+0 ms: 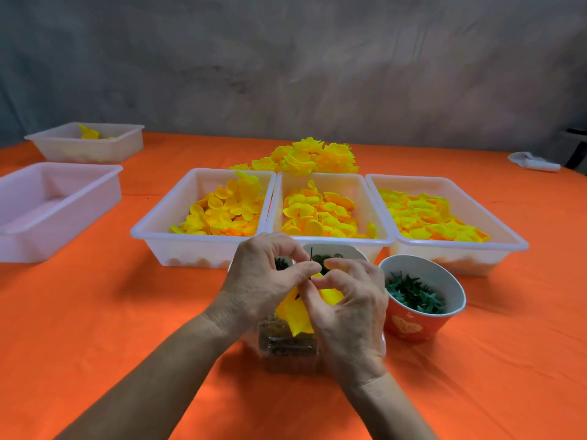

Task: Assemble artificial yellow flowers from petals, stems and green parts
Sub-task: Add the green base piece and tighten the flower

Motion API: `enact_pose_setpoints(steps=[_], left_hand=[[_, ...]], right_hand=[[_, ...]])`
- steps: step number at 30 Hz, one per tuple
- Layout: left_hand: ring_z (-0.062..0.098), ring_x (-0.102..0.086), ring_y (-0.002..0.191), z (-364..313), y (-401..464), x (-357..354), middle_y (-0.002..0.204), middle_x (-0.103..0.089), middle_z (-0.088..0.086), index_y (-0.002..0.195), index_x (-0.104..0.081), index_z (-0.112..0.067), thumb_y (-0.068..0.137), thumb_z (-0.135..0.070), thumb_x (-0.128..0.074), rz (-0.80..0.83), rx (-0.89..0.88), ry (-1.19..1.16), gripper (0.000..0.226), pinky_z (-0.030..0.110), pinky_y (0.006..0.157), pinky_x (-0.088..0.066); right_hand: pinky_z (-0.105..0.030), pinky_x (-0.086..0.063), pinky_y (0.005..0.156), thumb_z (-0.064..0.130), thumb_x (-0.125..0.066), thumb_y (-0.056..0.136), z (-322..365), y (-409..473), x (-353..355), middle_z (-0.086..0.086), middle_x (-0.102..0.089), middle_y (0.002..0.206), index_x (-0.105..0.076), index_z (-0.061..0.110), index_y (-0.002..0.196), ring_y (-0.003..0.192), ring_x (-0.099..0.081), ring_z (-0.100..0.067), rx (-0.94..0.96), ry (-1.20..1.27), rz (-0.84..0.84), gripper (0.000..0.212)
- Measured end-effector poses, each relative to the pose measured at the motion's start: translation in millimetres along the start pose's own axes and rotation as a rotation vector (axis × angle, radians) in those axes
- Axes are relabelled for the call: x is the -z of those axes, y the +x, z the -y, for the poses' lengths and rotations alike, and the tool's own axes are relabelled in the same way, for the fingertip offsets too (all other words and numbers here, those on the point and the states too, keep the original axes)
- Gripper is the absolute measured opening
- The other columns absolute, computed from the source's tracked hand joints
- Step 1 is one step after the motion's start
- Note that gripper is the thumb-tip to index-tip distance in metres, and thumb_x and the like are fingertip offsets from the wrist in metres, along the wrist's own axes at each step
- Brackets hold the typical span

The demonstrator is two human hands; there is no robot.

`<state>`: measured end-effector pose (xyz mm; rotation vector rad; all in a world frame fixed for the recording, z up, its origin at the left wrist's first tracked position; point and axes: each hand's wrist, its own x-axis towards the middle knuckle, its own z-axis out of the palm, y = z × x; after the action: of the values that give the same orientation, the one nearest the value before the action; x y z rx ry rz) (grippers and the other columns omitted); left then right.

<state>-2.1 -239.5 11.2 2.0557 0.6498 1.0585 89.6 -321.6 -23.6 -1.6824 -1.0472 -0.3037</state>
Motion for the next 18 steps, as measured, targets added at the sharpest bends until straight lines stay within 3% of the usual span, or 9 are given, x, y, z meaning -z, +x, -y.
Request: enact_pose_setpoints(steps=[4,12,18], left_hand=[[0.017,-0.058,0.076,2.3,0.4,-1.2,0.068,-0.06,-0.01,0.059,-0.06,-0.035,0.067,-0.034,-0.073,-0.015,-0.016,-0.014,0.015,0.044,0.072,-0.048],[0.016,-0.059,0.075,6.0,2.1,-2.1,0.066,-0.06,-0.013,0.058,-0.06,-0.036,0.066,-0.033,-0.072,-0.034,-0.01,-0.039,0.015,0.048,0.072,-0.048],[0.015,-0.059,0.072,6.0,2.7,-3.1,0.065,-0.06,-0.012,0.058,-0.06,-0.034,0.068,-0.029,-0.078,-0.038,-0.007,-0.019,0.022,0.047,0.07,-0.049]], right_hand=[[-0.05,-0.046,0.078,0.027,-0.077,0.066,-0.4,0.2,-2.3,0.0,-0.07,0.085,-0.069,0.016,0.059,0.094,-0.059,-0.031,0.017,0.015,-0.012,0.016],[-0.039,-0.045,0.082,0.011,-0.083,0.07,-6.9,-4.6,-10.0,0.002,-0.07,0.092,-0.068,0.011,0.063,0.098,-0.055,-0.025,-0.035,0.144,0.028,0.016],[-0.053,-0.047,0.079,0.017,-0.075,0.071,-9.2,-9.6,-14.3,0.003,-0.071,0.091,-0.066,0.012,0.064,0.098,-0.057,-0.025,-0.005,0.192,-0.026,0.013]])
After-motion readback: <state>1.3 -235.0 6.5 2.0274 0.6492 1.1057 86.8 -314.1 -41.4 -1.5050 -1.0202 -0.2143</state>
